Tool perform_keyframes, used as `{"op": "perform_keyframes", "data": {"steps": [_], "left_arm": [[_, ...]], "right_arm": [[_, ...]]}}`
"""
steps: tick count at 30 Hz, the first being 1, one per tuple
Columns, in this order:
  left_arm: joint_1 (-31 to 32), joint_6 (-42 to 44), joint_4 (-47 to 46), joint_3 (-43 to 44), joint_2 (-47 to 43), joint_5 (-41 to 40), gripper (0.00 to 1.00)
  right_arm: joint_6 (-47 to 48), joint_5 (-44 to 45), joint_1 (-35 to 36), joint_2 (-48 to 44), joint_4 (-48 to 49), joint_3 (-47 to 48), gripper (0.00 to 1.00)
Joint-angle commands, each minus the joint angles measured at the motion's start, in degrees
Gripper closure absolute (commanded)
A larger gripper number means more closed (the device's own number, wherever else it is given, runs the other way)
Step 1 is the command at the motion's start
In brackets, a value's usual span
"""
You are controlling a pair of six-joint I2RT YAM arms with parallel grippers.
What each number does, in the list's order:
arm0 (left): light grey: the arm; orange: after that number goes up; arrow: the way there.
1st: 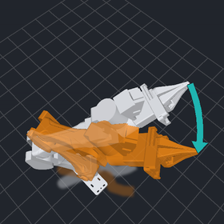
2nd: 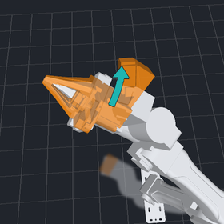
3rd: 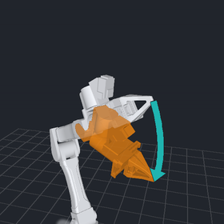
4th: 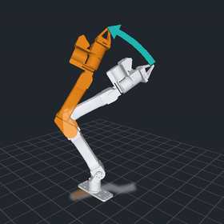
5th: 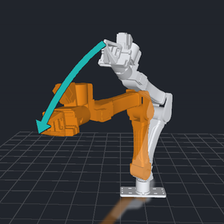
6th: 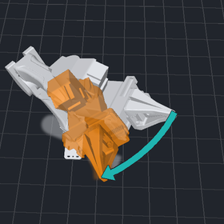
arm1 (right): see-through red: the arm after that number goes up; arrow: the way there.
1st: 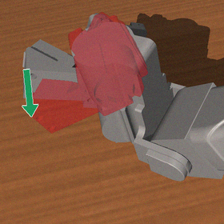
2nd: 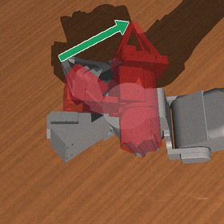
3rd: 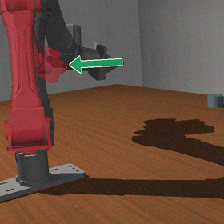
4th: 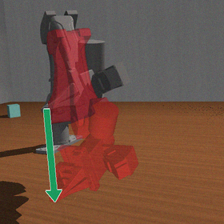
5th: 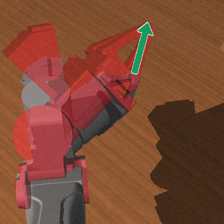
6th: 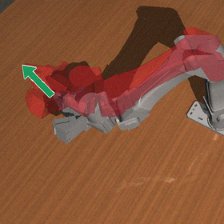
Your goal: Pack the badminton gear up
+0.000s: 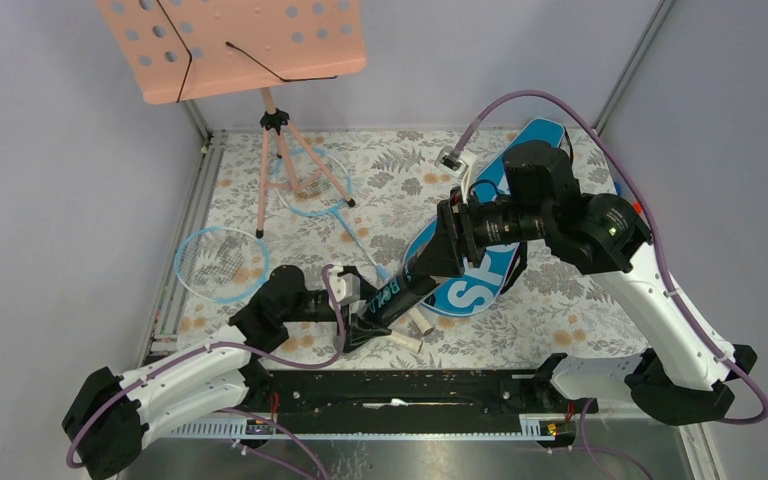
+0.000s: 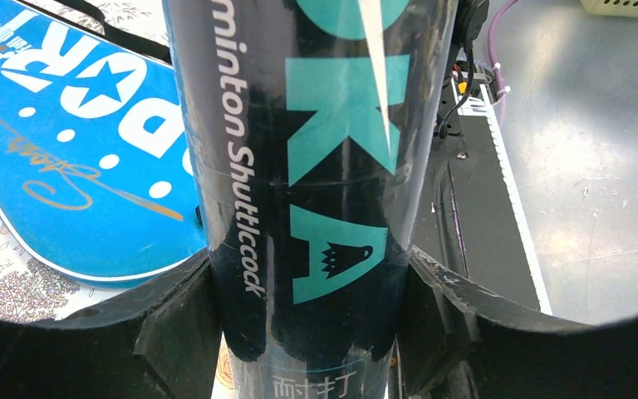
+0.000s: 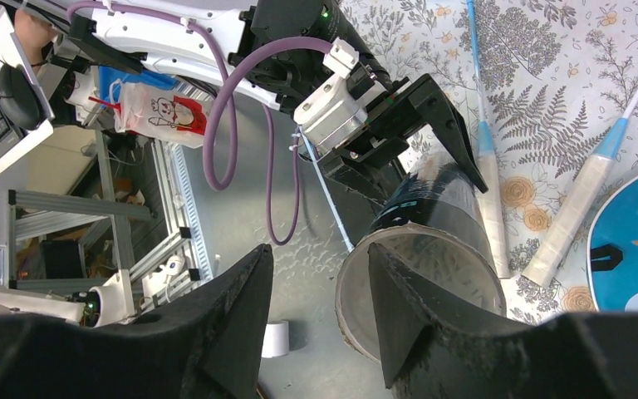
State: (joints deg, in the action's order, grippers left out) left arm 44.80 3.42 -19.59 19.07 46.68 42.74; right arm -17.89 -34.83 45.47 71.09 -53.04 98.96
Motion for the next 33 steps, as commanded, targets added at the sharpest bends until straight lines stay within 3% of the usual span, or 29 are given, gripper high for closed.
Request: {"op": "perform_keyframes", "data": {"steps": [1, 10, 18, 22, 25, 28, 33], "left_arm": [[0.07, 0.58, -7.01, 0.93, -0.40, 1.45, 0.76], [0.06, 0.95, -7.81, -0.81, -4.29, 1.62, 0.76], [0.11, -0.73, -7.29, -1.15, -9.40, 0.16, 0.76], [0.12, -3.09, -3.07, 0.91, -11.41, -6.93, 0.76], [0.12, -7.64, 0.78, 3.12, -12.66, -18.93, 0.75], [0.11, -11.92, 5.70, 5.90, -12.86, -27.73, 0.75], [0.11, -16.26, 5.54, 7.05, -10.82, -31.48, 0.75]], "right_arm": [[0.09, 2.65, 2.33, 2.55, -4.46, -1.63, 0.46], [1.17, 10.15, 2.34, -1.93, -4.20, -0.22, 0.39], [-0.12, 9.06, 2.34, -8.76, 7.01, -2.45, 0.25], [-0.55, 11.40, 2.30, -11.51, 12.84, -2.95, 0.13], [-0.57, 18.01, 2.33, -16.48, 19.02, -7.13, 0.01], [-0.52, 27.32, 2.34, -21.72, 24.62, -13.20, 0.00], [1.32, 40.12, 2.34, -27.16, 29.60, -26.29, 0.00]]}}
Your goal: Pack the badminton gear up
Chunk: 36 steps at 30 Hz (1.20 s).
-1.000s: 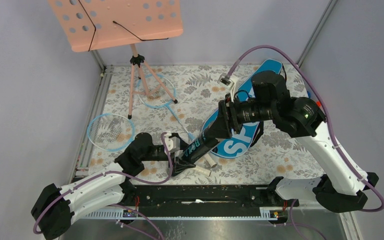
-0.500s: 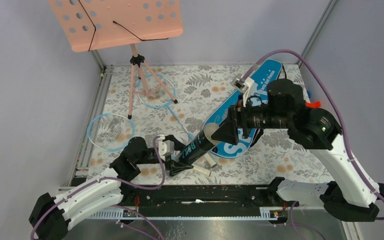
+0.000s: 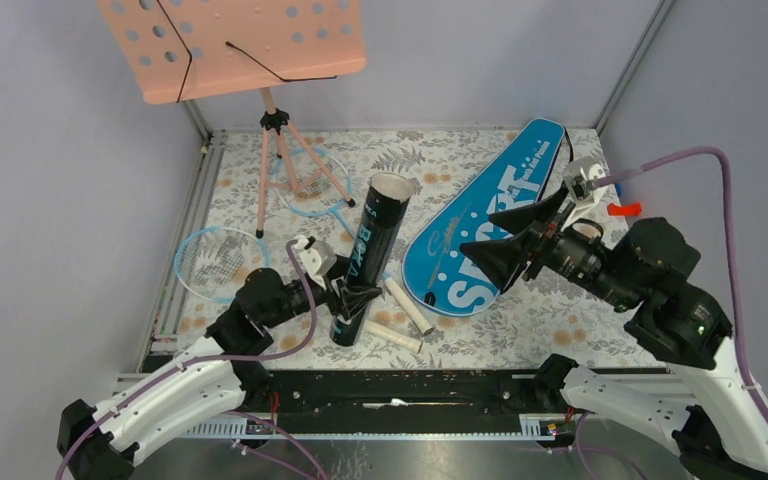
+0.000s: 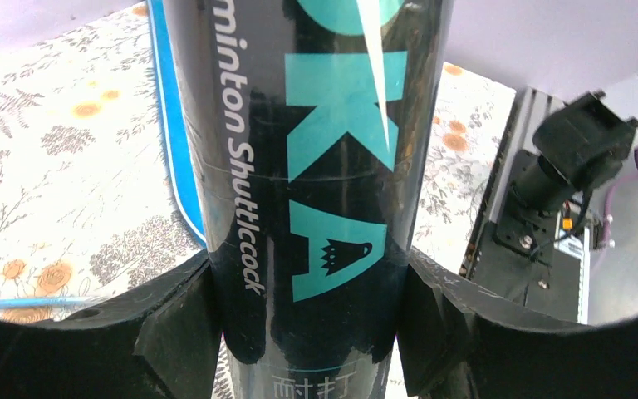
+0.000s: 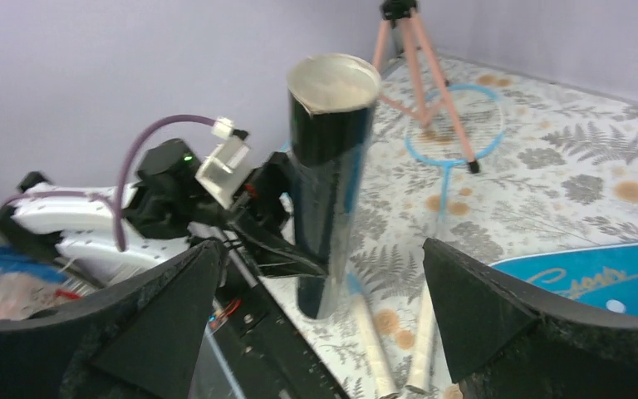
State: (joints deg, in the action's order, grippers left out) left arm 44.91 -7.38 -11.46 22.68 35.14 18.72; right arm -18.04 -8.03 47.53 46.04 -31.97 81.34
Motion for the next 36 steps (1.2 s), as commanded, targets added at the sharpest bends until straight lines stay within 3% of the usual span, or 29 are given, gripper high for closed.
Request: {"op": "perform_keyframes", "data": {"steps": [1, 4, 7, 15, 21, 25, 28, 30, 31, 33, 36], "left_arm": [[-0.03, -6.40, -4.14, 3.12, 1.05, -6.97, 0.75], [-0.01, -9.54, -8.94, 2.30, 2.16, -3.49, 0.75], [0.01, -12.71, -11.90, 2.76, 3.09, 0.34, 0.74], [0.01, -20.28, -21.76, 1.77, 4.96, 11.07, 0.73], [0.00, -21.10, -23.64, 3.29, 9.59, 14.10, 0.73], [0.09, -22.47, -27.10, 4.26, 12.62, 16.89, 0.73], [0.09, -22.35, -27.89, 4.56, 13.61, 17.22, 0.71], [0.09, -21.88, -27.73, 4.57, 13.73, 16.78, 0.58], [0.09, -21.63, -27.41, 4.57, 13.62, 16.27, 0.43], [0.09, -20.97, -26.04, 4.57, 12.99, 14.57, 0.04], [0.09, -18.50, -21.02, 4.89, 11.01, 9.47, 0.01]], "right_arm": [[2.06, 11.67, 0.28, -3.04, 11.60, -12.37, 0.00], [3.36, -1.23, 0.28, -4.32, 26.72, -24.09, 0.00], [2.62, -8.46, 0.28, -1.81, 41.71, -31.82, 0.00], [-3.01, -23.40, 0.35, 11.07, 65.48, -36.85, 0.00], [-7.91, -30.67, 0.54, 17.90, 74.43, -37.17, 0.01], [-7.16, -30.82, 0.72, 19.56, 73.69, -36.14, 0.05], [-5.27, -27.61, 0.72, 19.12, 66.36, -34.59, 0.32], [-4.51, -21.90, 0.72, 17.94, 59.39, -33.04, 0.42], [-4.02, -18.40, 0.72, 17.18, 56.41, -32.60, 0.46], [-2.91, -9.98, 0.68, 14.82, 49.82, -31.70, 0.47], [-0.89, 3.12, 0.00, 12.26, 34.14, -27.73, 0.51]]}}
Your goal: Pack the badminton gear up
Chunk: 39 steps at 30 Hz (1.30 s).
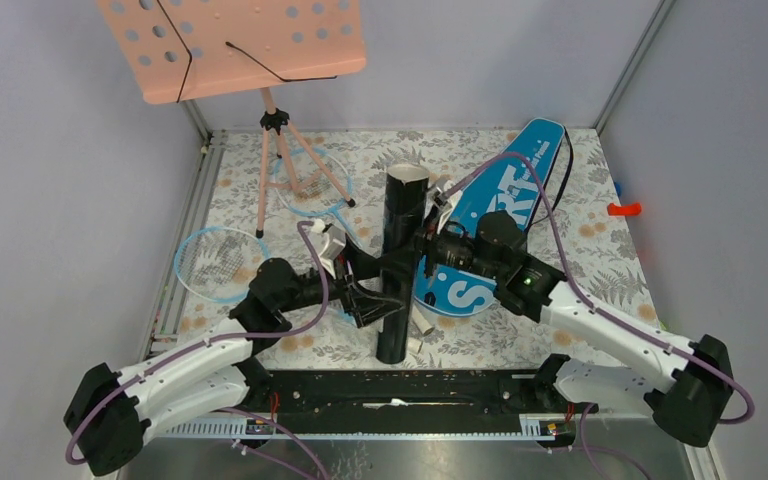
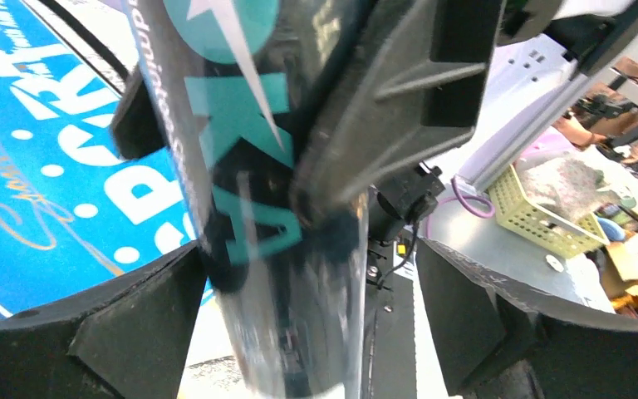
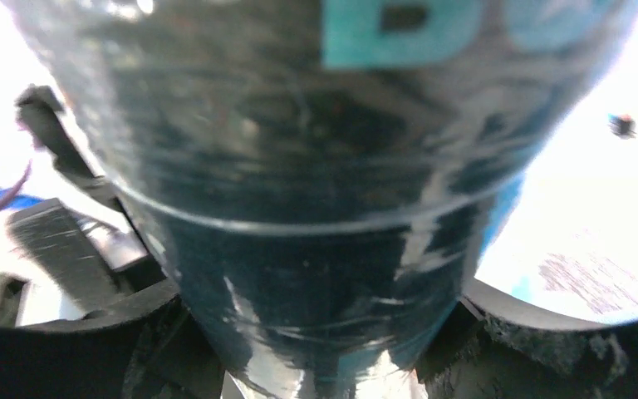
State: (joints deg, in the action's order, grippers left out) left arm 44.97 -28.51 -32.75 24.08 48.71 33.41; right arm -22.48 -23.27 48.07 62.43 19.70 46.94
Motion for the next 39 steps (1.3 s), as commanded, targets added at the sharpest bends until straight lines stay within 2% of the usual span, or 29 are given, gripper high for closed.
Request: {"op": "perform_keyframes", "data": {"steps": [1, 4, 8, 12, 17, 20, 23, 26, 32, 38, 39], "left_arm": [[0.03, 3.58, 2.53, 3.75, -3.53, -7.13, 0.01], [0.03, 6.35, 7.78, 3.64, -6.67, -12.65, 0.01], [0.03, 8.79, 12.54, 3.13, -10.04, -21.42, 0.01], [-0.06, 9.32, 17.80, 3.91, -9.75, -32.10, 0.01], [-0.06, 10.28, 19.92, 4.58, -7.21, -39.23, 0.01], [-0.10, 11.02, 20.14, 4.23, -6.79, -41.98, 0.01], [-0.21, 11.91, 20.74, 4.16, -6.61, -43.82, 0.01], [-0.17, 12.41, 20.73, 3.90, -6.61, -45.13, 0.01], [-0.27, 12.96, 20.91, 3.86, -6.33, -46.91, 0.01], [-0.26, 12.95, 21.57, 4.27, -5.99, -48.29, 0.01], [-0.25, 12.96, 21.53, 4.31, -6.04, -48.32, 0.01]], "right_arm": [[4.72, 21.03, -1.46, -4.54, -23.05, 9.02, 0.52], [7.16, 24.99, -6.59, -4.75, -37.49, 15.54, 0.56], [8.76, 20.08, -19.84, -2.55, -55.51, 23.87, 0.58], [12.20, 31.15, -31.05, 1.14, -64.97, 27.13, 0.58], [14.35, 37.23, -49.56, 12.00, -69.60, 29.16, 0.58], [16.72, 41.70, -56.64, 20.18, -69.59, 31.52, 0.59], [19.39, 43.01, -60.84, 27.73, -69.45, 34.49, 0.57], [20.76, 45.43, -63.99, 35.24, -69.34, 37.81, 0.50], [21.94, 44.61, -68.13, 47.93, -70.47, 43.25, 0.50], [22.21, 38.54, -68.29, 44.00, -68.27, 42.07, 0.20], [21.94, 37.24, -68.29, 42.30, -68.20, 41.83, 0.09]]}}
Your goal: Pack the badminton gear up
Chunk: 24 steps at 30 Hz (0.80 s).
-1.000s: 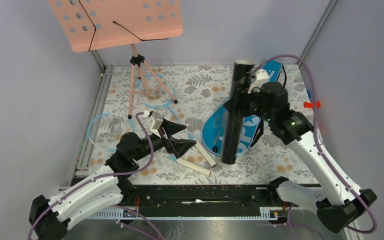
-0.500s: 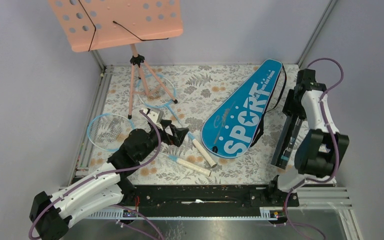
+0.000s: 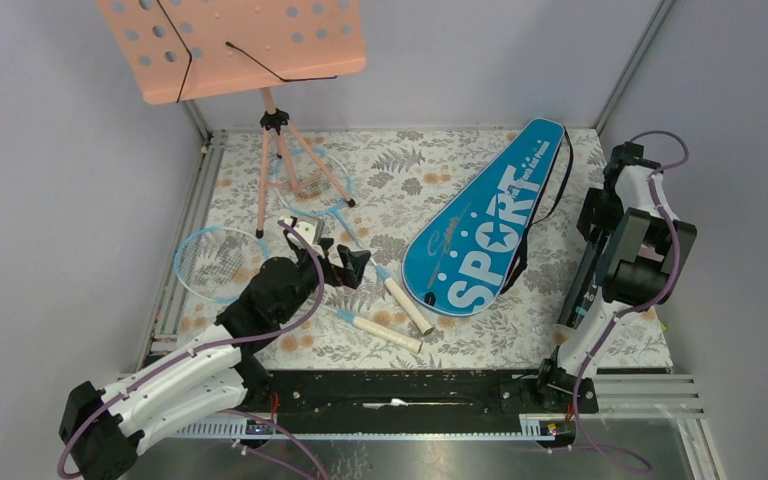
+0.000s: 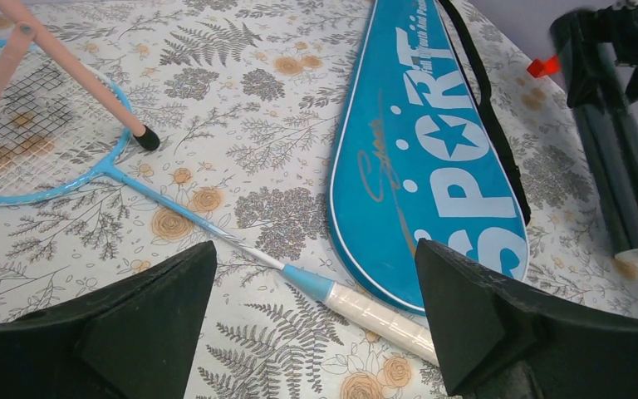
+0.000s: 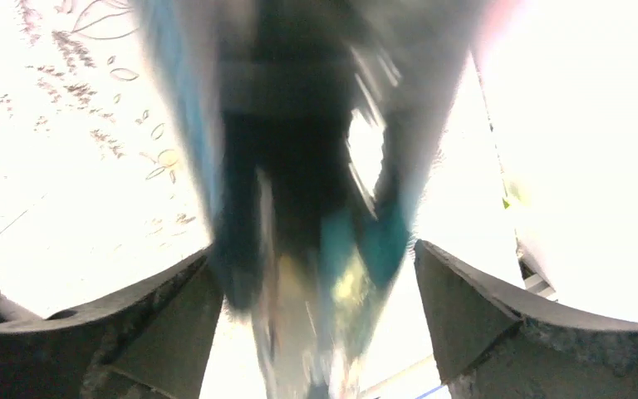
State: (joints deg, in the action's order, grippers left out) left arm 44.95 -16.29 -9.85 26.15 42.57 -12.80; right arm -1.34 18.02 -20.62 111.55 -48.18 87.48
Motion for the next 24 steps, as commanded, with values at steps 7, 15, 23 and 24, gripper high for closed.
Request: {"op": "perform_keyframes", "data": {"steps": [7, 15, 23, 24], "left_arm": [[-0.26, 0.08, -1.58, 2.58, 1.54, -1.48, 0.01], [-0.21, -0.89, -1.44, 3.56, 4.07, -0.06, 0.01], [-0.26, -1.28, -2.02, 3.49, 4.48, 0.61, 0.01], [-0.23, -1.28, -1.69, 3.65, 4.60, 0.44, 0.01]], "right_arm": [[-7.94, -23.63, 0.69, -21.83, 9.92, -8.82, 0.00], [-24.66, -40.31, 6.82, -22.17, 30.47, -24.55, 0.03], [-28.10, -32.74, 11.58, -12.84, 32.14, -22.27, 0.08], [-28.59, -31.83, 11.84, -11.76, 32.34, -22.30, 0.10]]}}
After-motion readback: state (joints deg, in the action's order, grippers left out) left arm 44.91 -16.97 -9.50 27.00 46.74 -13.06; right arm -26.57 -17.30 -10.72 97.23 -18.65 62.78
